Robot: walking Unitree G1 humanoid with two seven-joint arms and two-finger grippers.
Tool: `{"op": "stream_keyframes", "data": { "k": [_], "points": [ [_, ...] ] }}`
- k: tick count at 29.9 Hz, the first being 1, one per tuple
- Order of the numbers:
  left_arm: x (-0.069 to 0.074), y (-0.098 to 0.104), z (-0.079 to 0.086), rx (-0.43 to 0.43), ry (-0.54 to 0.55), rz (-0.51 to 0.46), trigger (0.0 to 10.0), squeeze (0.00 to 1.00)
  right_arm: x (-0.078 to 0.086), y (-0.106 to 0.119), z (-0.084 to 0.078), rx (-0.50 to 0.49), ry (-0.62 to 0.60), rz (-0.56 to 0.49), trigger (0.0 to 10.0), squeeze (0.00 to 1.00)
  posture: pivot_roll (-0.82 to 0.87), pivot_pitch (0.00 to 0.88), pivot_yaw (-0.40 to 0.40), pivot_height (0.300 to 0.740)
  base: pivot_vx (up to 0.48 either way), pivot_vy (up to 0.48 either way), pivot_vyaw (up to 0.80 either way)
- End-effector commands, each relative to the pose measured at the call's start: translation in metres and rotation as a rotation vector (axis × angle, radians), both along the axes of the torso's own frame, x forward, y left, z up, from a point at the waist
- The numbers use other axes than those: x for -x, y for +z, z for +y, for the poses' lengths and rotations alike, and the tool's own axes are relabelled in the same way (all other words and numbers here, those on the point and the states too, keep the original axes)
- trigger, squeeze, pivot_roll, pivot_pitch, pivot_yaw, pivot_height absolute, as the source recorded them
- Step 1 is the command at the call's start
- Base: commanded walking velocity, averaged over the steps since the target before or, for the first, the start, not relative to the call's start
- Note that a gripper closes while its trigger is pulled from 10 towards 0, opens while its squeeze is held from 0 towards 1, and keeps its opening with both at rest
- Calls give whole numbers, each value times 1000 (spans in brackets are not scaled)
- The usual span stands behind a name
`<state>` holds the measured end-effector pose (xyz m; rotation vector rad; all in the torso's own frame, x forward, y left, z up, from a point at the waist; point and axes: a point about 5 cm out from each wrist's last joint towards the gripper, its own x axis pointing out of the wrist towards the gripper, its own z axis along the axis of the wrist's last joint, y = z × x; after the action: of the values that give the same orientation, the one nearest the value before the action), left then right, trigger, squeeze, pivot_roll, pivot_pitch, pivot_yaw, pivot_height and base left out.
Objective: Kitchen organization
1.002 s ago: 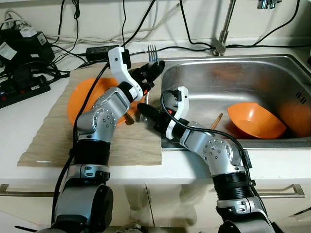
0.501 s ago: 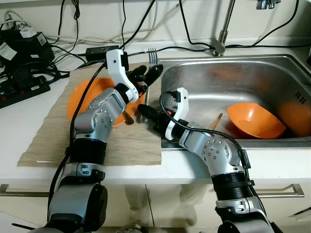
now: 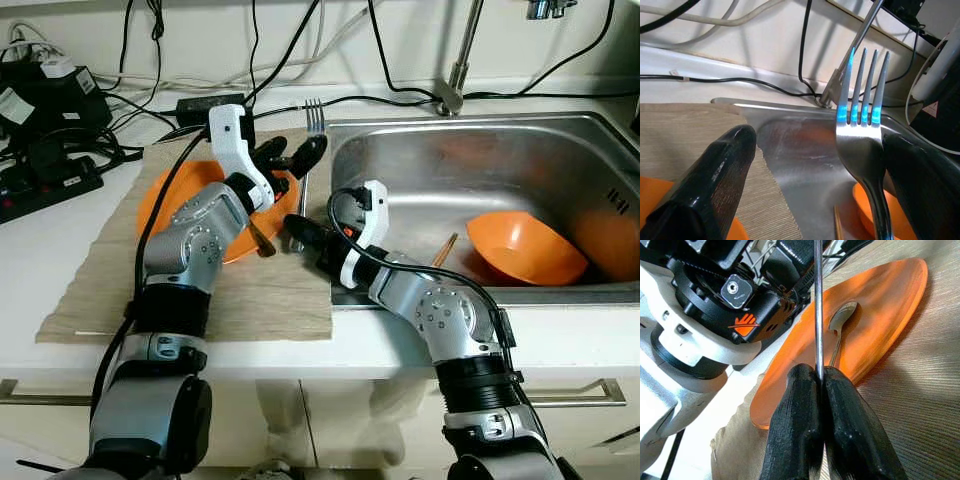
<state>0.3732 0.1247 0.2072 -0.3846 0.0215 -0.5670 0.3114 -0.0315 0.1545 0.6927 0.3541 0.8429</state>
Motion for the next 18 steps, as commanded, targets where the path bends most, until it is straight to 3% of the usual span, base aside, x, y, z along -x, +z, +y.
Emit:
{"op": "stream_keyframes", "data": {
  "k": [1,12,18],
  "points": [
    [-2,8,5,-4,12,-27,10000,1000,-1,-4,-2,19,-19,12,0,0,-50,0,100,740,0,0,0],
    [-2,7,18,-17,47,-28,10000,1000,-3,-3,-5,29,-30,4,0,0,-50,0,97,740,0,0,0],
    [-3,5,37,-54,107,-26,10000,1000,-6,-3,-8,47,-47,-9,0,0,-48,0,98,740,0,0,0]
  ]
}}
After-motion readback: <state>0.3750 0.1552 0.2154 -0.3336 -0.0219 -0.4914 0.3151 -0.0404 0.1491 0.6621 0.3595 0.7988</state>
